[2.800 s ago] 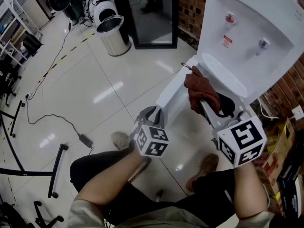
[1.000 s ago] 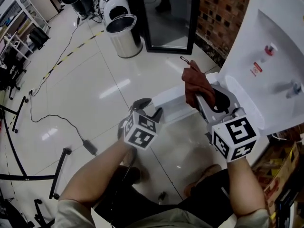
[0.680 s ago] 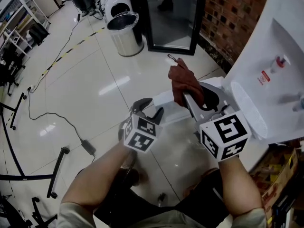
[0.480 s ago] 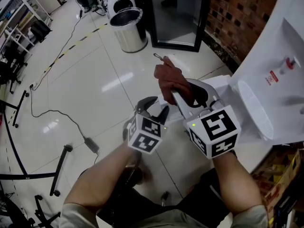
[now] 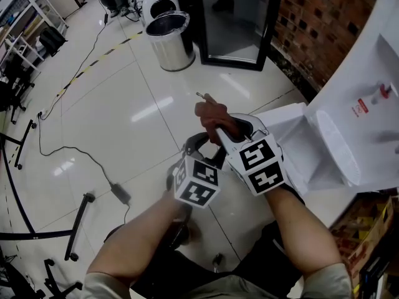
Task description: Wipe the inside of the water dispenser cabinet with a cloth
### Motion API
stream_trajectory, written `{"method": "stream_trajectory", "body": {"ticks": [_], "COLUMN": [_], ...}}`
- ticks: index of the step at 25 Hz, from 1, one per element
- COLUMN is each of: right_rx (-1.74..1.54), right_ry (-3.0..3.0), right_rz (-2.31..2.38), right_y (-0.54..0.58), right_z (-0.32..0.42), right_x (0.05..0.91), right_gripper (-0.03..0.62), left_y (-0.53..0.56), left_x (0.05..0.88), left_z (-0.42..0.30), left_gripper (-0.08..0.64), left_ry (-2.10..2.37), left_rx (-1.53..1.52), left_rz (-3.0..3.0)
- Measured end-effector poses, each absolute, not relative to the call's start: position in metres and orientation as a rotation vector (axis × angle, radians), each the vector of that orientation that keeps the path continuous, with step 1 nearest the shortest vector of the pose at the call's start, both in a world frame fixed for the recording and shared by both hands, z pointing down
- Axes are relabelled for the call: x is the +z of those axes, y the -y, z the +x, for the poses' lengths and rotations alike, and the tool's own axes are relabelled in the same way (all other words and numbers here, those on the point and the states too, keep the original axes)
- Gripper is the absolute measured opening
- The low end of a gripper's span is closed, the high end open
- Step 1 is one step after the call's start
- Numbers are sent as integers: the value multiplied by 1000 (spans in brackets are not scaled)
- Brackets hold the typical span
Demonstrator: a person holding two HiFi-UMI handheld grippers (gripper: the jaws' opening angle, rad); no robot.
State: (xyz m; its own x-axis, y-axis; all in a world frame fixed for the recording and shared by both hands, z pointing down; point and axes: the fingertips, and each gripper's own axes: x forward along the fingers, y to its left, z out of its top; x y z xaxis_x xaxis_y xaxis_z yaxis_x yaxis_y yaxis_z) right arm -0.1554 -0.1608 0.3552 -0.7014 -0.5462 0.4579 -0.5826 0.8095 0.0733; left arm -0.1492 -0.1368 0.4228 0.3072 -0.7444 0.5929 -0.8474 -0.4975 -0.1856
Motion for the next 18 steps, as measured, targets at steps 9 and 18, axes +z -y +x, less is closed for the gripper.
{"method": "stream_trajectory", "body": {"ticks": [9,18], "right_rx": [168,126], "right_ry": [2427,2181], "right_rz": [1086,1432], "right_y": [192,235], "right_z": [-98,-18], "right_x": [361,360], "right_gripper": [115,115], "left_y": [140,138], "left_x": [423,424], "left_z": [-150,-148], "left_gripper": [183,183], "left_ry": [1486,1479], "left_rx": [943,946], "left_rz": [2380,2377]}}
